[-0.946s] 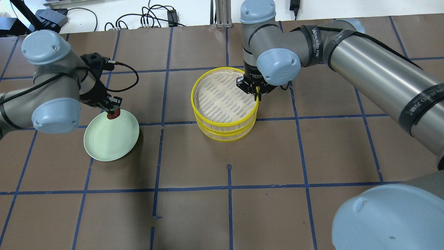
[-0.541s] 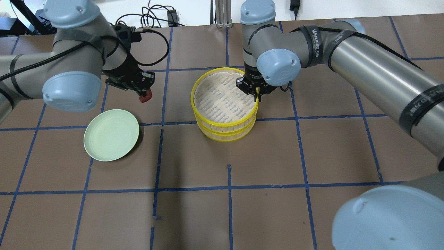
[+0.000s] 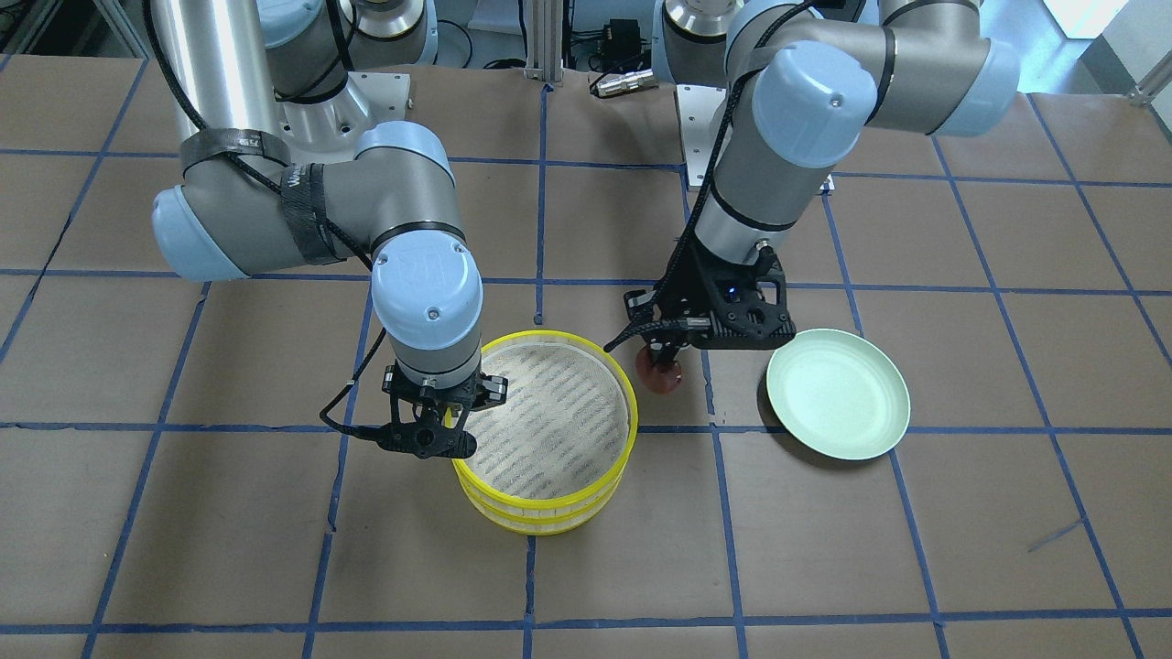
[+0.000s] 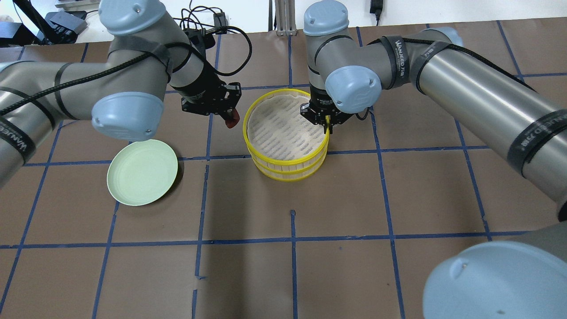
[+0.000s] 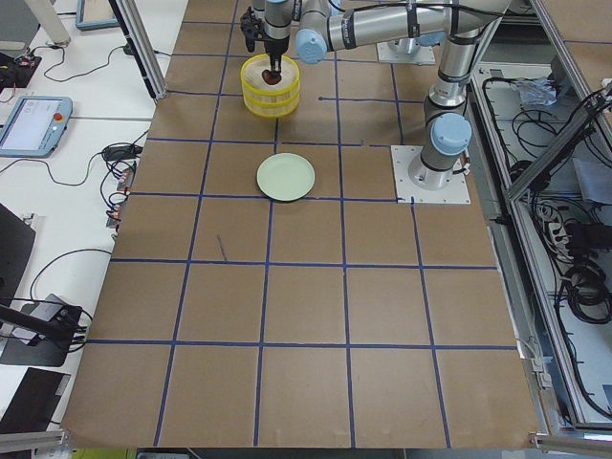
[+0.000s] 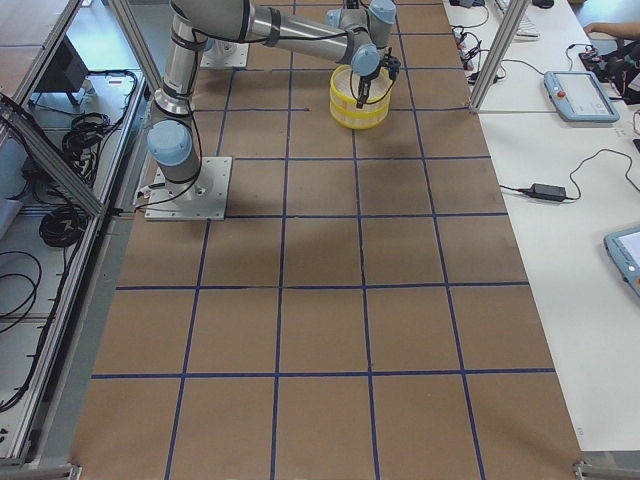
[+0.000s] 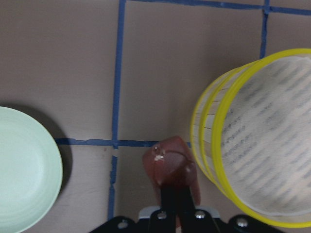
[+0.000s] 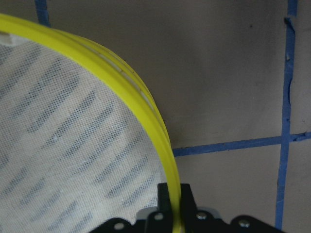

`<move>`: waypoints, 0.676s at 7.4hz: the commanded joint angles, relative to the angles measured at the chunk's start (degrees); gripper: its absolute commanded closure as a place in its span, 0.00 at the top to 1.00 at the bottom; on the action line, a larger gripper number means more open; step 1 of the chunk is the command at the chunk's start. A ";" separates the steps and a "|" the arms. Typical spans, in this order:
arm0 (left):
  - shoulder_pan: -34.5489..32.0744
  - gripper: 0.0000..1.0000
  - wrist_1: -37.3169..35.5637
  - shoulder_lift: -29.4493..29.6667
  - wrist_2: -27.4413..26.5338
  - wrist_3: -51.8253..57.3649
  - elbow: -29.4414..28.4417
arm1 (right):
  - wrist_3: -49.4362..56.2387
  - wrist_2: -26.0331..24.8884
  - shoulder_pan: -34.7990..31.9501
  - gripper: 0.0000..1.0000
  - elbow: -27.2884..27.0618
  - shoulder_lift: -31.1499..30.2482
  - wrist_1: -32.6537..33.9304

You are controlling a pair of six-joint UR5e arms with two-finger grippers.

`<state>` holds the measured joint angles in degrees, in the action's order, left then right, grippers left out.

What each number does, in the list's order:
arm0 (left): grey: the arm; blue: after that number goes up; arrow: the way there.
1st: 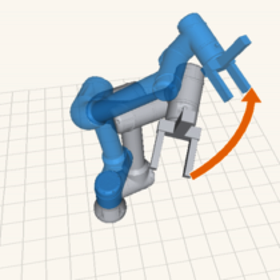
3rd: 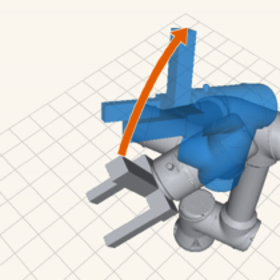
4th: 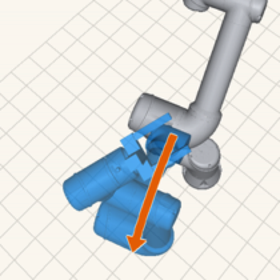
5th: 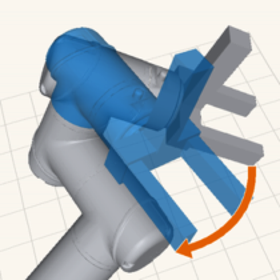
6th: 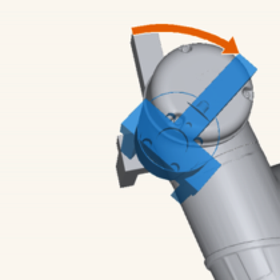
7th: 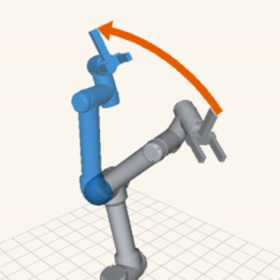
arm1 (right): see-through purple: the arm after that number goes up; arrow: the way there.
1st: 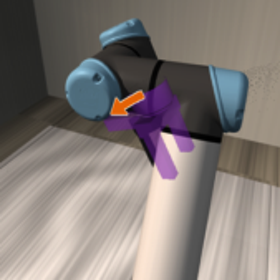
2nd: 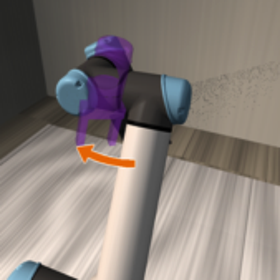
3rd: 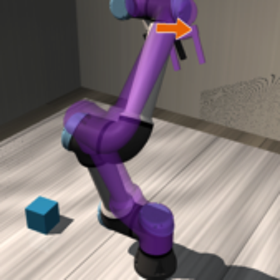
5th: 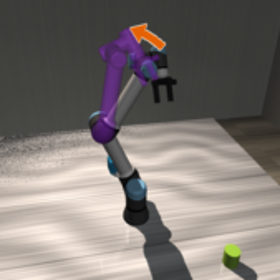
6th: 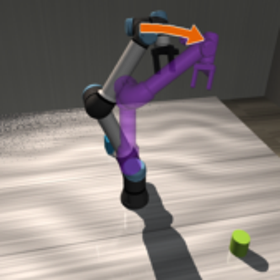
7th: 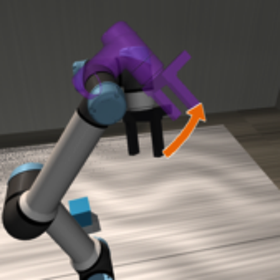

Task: Place buns in different layers of steamer
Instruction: 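Carry the brown bun over the steamer and lower it into the top tier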

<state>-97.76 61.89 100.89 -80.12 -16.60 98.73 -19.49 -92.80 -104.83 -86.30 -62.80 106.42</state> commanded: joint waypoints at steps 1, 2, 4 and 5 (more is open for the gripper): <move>-5.57 0.09 -8.77 7.18 0.32 -9.20 -0.81 | 0.76 -0.19 0.15 1.00 -0.44 -0.82 0.28; -6.90 0.22 -8.89 7.48 -0.12 -11.33 -0.82 | 2.51 0.94 1.63 1.00 0.69 -3.18 -0.85; -7.01 1.00 -8.98 7.22 -0.03 -11.36 -0.91 | 16.25 1.74 9.86 1.00 1.22 -10.81 -11.10; -7.01 1.00 -8.89 7.22 -0.03 -11.18 -0.91 | 21.72 1.92 13.57 1.00 1.49 -15.20 -16.72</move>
<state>-104.67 53.03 108.09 -80.20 -27.82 97.87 -5.09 -91.18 -96.29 -85.18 -72.85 96.33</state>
